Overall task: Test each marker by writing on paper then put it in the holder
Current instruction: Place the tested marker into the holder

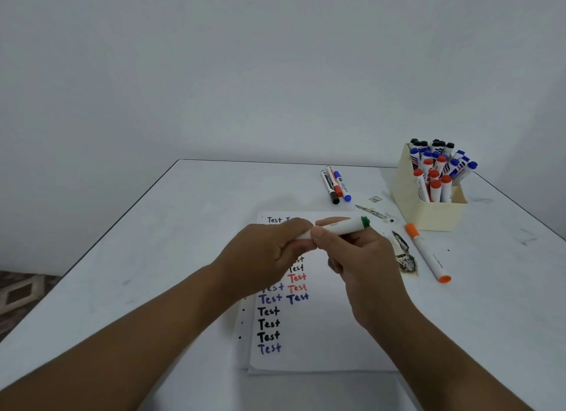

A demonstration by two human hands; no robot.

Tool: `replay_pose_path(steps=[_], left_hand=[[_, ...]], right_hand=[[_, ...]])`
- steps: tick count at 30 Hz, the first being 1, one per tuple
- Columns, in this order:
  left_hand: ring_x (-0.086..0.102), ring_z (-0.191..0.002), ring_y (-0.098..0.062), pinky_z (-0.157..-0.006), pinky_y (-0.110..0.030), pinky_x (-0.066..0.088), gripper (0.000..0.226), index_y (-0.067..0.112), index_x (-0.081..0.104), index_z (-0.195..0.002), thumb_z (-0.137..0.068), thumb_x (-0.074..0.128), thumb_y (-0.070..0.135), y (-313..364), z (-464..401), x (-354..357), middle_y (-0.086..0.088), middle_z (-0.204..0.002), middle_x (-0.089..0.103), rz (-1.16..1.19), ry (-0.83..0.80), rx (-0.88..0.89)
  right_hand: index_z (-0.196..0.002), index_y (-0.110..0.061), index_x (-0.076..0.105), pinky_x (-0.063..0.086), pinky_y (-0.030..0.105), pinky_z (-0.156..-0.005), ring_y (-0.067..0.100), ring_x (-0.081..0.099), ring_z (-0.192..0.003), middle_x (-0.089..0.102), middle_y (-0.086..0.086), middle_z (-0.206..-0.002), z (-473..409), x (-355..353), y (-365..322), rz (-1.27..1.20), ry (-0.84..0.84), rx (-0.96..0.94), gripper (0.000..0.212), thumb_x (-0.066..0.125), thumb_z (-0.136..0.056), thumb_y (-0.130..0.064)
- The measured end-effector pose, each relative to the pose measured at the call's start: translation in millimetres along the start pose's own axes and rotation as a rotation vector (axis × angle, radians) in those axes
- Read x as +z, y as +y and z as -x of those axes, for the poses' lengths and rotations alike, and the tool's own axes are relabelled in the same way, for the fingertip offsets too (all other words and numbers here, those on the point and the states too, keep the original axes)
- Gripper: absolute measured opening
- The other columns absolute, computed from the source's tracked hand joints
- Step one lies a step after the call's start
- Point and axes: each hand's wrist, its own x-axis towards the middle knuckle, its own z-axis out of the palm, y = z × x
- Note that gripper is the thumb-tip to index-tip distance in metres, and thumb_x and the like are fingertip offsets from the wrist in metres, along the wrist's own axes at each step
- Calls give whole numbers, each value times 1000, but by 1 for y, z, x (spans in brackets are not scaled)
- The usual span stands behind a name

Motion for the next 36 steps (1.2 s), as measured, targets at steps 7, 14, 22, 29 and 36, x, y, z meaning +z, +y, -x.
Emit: replay_pose_path(steps=[7, 14, 22, 29, 36], left_hand=[[53, -63, -4, -59, -27, 39, 79, 47, 41, -139, -79, 14, 90, -33, 23, -15, 14, -65, 52, -136, -202, -121], [49, -82, -5, -73, -28, 38, 59, 58, 47, -135, -84, 29, 81, -59, 38, -12, 18, -84, 50, -354, -317, -230], [52, -76, 0, -67, -24, 38, 55, 59, 53, -128, -82, 36, 83, -67, 42, -8, 20, -80, 54, -280, -245, -230], [51, -74, 6, -65, -20, 36, 50, 61, 54, -126, -83, 38, 81, -70, 42, -6, 22, -78, 53, -258, -240, -241], [51, -75, 3, -68, -24, 39, 50, 61, 54, -125, -83, 37, 82, -68, 42, -7, 21, -78, 53, -249, -245, -251]], right_hand=[[-93, -13, 70, 46, 32, -64, 17, 47, -63, 57, 8, -70, 6, 1, 13, -74, 12, 127, 7, 66, -95, -18], [-89, 3, 58, 58, 35, -66, 27, 65, -68, 69, 18, -78, 17, -5, 24, 119, -205, 37, 8, 64, -92, -2], [-78, -17, 68, 56, 38, -72, 18, 66, -72, 71, 4, -75, 26, -4, 26, 370, -224, 28, 20, 88, -74, -16], [-72, -9, 63, 45, 24, -58, 10, 56, -61, 64, 8, -66, 28, -2, 25, 402, -201, 33, 26, 88, -73, -14], [-73, -5, 60, 43, 21, -56, 11, 54, -59, 58, 2, -62, 27, -3, 24, 396, -265, 26, 26, 86, -74, -8]])
